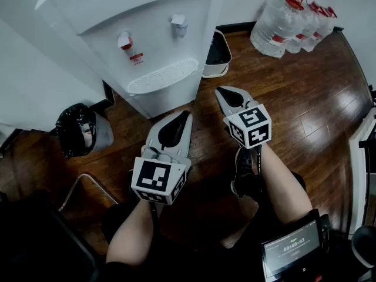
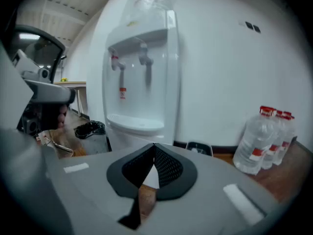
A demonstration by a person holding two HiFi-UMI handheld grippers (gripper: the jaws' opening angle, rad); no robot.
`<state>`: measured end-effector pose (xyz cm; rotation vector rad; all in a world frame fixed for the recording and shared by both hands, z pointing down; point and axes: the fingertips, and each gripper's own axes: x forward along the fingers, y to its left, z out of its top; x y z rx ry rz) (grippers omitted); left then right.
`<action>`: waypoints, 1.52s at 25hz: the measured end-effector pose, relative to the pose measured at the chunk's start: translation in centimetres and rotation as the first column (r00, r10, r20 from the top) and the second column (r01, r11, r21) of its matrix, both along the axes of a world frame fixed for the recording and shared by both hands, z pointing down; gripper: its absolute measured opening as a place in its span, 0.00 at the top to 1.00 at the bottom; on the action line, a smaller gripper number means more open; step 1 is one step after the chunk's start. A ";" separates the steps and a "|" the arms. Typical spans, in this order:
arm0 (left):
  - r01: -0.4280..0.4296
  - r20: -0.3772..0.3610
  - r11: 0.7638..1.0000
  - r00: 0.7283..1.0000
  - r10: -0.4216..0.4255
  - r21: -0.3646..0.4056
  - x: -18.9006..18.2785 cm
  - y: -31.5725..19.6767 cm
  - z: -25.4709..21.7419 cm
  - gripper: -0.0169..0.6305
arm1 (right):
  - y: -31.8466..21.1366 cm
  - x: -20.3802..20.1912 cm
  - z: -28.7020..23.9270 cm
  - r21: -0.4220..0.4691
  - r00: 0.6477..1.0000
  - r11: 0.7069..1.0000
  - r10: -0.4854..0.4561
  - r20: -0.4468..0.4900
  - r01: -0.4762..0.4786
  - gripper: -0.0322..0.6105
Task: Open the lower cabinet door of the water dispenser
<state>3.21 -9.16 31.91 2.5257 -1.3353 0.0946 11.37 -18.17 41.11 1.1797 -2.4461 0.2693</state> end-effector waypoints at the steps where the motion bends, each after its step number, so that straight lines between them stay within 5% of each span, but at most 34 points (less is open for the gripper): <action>1: -0.061 0.073 0.998 0.996 0.060 0.008 0.7 -0.1 0.8 0.93 | -0.8 0.0 1.3 -0.043 1.000 0.999 -0.001 0.003 0.001 0.94; 5: -0.269 0.265 0.963 0.928 0.261 -0.008 3.1 -0.3 4.1 0.93 | -3.3 -0.2 6.2 -0.179 1.000 0.984 -0.015 -0.011 0.013 0.92; 9: -0.380 0.289 0.925 0.883 0.371 -0.023 4.1 -1.0 4.5 0.93 | -5.2 -0.4 11.6 -0.284 0.986 0.954 -0.132 -0.106 0.097 0.73; 11: -0.398 0.293 0.917 0.874 0.387 -0.022 4.1 -1.5 4.0 0.93 | -5.2 -0.4 14.9 -0.344 0.946 0.921 -0.260 -0.195 0.182 0.59; 15: -0.407 0.276 0.913 0.875 0.398 -0.027 3.8 -2.0 3.5 0.93 | -6.3 -0.8 19.1 -0.389 0.875 0.878 -0.399 -0.275 0.278 0.46; 28: -0.405 0.233 0.913 0.884 0.406 -0.052 4.1 -2.0 3.1 0.93 | -10.1 -7.2 22.6 -0.323 0.853 0.850 -0.488 -0.185 0.416 0.36; 38: -0.333 0.180 0.943 0.926 0.332 -0.021 1.9 -3.9 0.8 0.93 | -8.2 -5.7 22.3 -0.378 0.822 0.830 -0.516 -0.243 0.409 0.53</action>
